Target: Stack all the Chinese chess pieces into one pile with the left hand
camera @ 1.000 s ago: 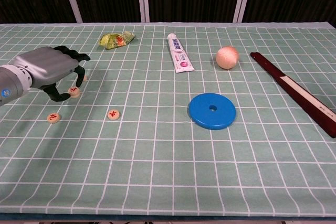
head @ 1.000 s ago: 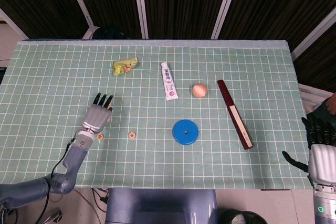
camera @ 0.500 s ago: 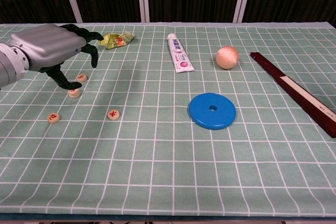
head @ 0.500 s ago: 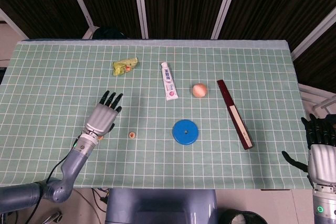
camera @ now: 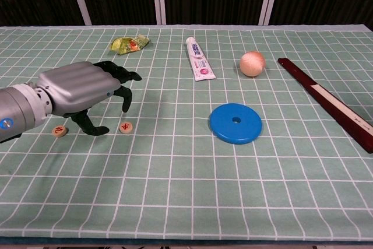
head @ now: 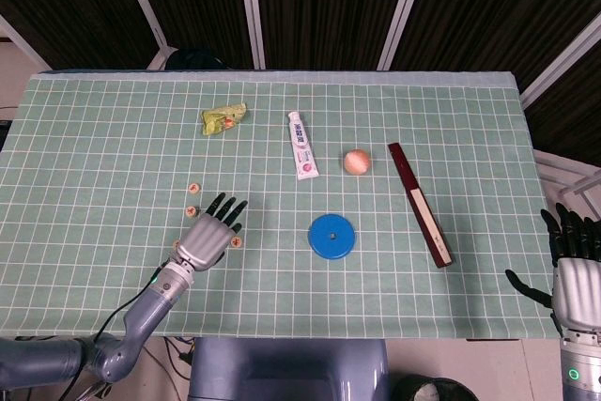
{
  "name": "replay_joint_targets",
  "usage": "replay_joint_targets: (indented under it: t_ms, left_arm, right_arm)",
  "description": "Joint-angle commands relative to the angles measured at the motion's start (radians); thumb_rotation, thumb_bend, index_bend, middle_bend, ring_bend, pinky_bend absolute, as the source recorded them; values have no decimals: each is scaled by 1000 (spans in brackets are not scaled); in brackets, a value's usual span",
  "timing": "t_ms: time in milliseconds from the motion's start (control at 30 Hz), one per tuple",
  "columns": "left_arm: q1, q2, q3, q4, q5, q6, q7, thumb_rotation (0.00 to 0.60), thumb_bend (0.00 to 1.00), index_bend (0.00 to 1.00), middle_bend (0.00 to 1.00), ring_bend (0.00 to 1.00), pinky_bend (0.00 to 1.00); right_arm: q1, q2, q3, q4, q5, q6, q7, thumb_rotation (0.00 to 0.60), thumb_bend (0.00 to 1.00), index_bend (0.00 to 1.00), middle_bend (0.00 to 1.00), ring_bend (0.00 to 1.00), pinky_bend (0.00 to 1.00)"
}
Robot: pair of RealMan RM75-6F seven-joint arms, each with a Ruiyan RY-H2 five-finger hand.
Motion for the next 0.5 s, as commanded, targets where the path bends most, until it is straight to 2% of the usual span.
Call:
replay_joint_targets:
  t_ms: [33,500]
  left_arm:
    - [-4,-23,-1,27,2,-3,1,600,257,409,0,0,0]
    - [-11,-81,-6,101,-1,-8,17,600,274,438,0,0,0]
  right_arm:
    - [0,0,1,0,1,0,0,600,232,95,13,0,0]
    - [-1,1,3,-1,6,0,2,600,233,95,13,0,0]
